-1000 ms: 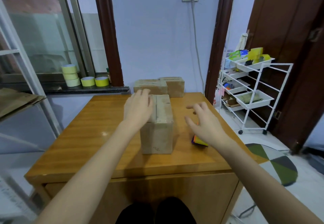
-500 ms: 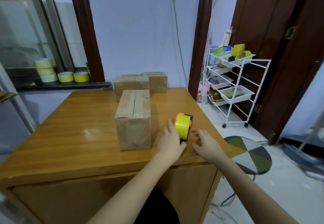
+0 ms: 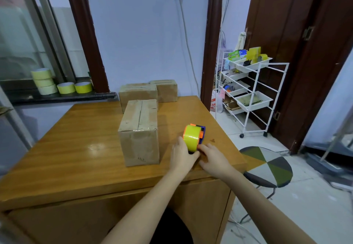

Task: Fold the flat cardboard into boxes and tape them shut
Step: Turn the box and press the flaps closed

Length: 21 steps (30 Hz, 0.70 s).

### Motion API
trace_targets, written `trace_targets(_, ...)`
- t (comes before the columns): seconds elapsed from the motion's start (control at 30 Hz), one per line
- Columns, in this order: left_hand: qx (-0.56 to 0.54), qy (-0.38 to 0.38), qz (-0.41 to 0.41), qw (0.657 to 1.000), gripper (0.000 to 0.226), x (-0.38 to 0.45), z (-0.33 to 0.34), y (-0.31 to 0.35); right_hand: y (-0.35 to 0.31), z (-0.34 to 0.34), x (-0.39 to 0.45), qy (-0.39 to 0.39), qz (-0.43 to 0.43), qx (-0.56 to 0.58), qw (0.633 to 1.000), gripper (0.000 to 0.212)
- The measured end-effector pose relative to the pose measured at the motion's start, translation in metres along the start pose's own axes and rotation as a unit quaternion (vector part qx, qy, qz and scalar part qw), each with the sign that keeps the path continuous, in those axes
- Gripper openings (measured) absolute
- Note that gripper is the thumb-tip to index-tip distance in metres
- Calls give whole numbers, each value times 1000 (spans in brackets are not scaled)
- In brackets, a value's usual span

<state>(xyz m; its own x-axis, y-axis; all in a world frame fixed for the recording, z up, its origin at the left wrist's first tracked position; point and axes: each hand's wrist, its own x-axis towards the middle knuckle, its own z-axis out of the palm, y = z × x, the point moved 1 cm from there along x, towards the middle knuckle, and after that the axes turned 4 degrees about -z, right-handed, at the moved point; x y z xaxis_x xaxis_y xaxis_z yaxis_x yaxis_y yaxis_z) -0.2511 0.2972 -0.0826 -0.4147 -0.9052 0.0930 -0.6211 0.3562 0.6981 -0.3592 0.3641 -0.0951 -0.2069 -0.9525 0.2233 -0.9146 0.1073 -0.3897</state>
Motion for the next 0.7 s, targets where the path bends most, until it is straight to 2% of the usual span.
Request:
trace_targets(0.2, -28, 21, 6, 999, 47, -5, -12, 7, 3, 0, -5, 48, -33, 10, 998, 42)
trace_targets(0.3, -41, 28, 26, 998, 45, -10, -26, 19, 0, -5, -8, 117, -64, -68, 989, 37)
trace_targets(0.4, -52, 31, 34, 998, 45, -12, -41, 31, -3, -15, -8, 211, -99, -157, 960, 39)
trace_targets(0.47, -69, 31, 37, 996, 43, -12, -53, 39, -9, -23, -8, 263, -151, -150, 941, 41)
trace_targets(0.57, -106, 27, 37, 993, 32, -10, -75, 51, -19, -36, -10, 322, -216, -62, 920, 50)
trace_targets(0.63, -136, 10, 28, 990, 31, -6, -90, 59, -25, -47, -10, 307, -264, -55, 913, 48)
trace_targets(0.7, -157, -10, 21, 987, 41, -1, -103, 65, -31, -59, -6, 254, -307, -92, 912, 42)
